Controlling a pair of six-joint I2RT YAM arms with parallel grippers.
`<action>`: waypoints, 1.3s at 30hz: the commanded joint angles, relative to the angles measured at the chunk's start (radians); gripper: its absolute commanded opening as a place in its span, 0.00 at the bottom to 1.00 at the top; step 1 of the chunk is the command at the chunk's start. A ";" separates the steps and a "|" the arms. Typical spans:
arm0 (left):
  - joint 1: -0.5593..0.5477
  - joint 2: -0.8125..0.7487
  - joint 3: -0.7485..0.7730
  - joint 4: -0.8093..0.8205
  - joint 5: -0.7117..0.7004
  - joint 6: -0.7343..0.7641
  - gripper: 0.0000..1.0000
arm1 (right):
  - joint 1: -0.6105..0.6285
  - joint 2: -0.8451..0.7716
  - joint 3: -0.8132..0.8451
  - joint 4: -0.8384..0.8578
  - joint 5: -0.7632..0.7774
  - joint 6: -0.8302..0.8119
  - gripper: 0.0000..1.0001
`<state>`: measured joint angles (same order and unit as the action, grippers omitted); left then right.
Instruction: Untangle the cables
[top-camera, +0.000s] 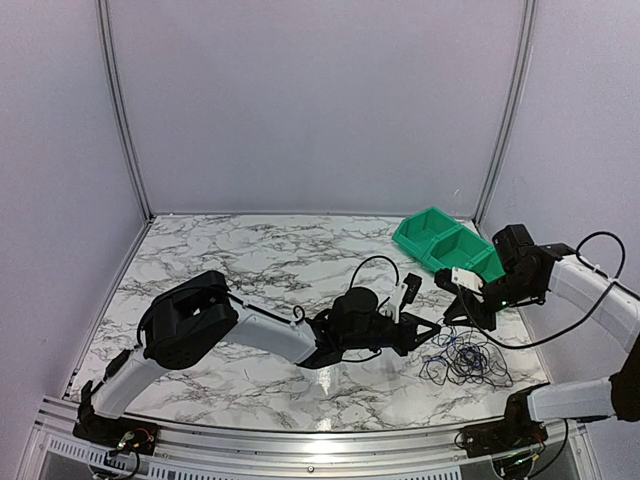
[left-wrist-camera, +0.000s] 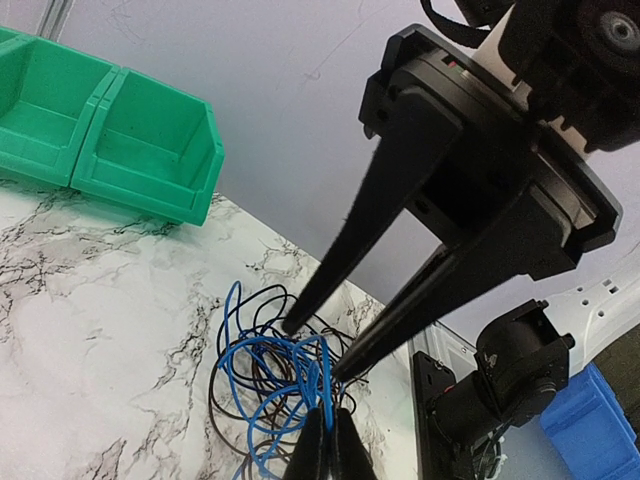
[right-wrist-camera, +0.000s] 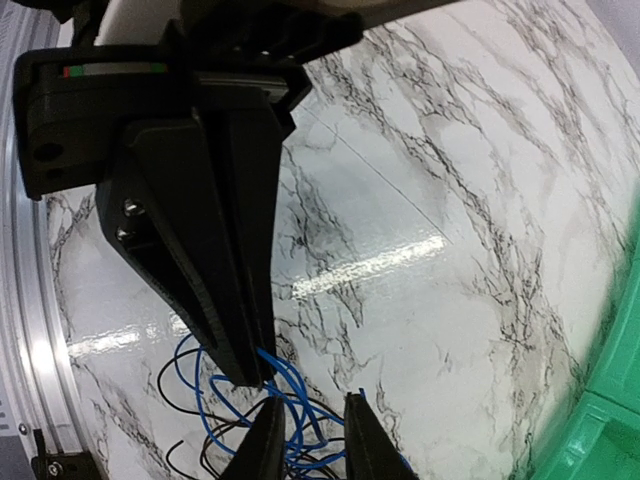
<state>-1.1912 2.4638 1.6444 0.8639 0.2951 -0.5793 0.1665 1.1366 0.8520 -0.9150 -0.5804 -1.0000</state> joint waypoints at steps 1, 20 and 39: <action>-0.002 -0.009 -0.002 0.035 -0.003 0.011 0.00 | 0.007 0.019 0.009 0.020 -0.018 -0.001 0.24; -0.002 -0.002 -0.012 0.052 -0.070 -0.027 0.00 | 0.008 0.044 0.009 0.060 -0.037 0.024 0.00; 0.018 0.291 0.322 0.070 -0.157 -0.253 0.04 | 0.007 -0.060 0.315 -0.152 -0.322 0.117 0.00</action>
<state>-1.1564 2.7296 1.9358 0.9005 0.1101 -0.8074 0.1665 1.0927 1.1042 -1.0359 -0.8249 -0.9302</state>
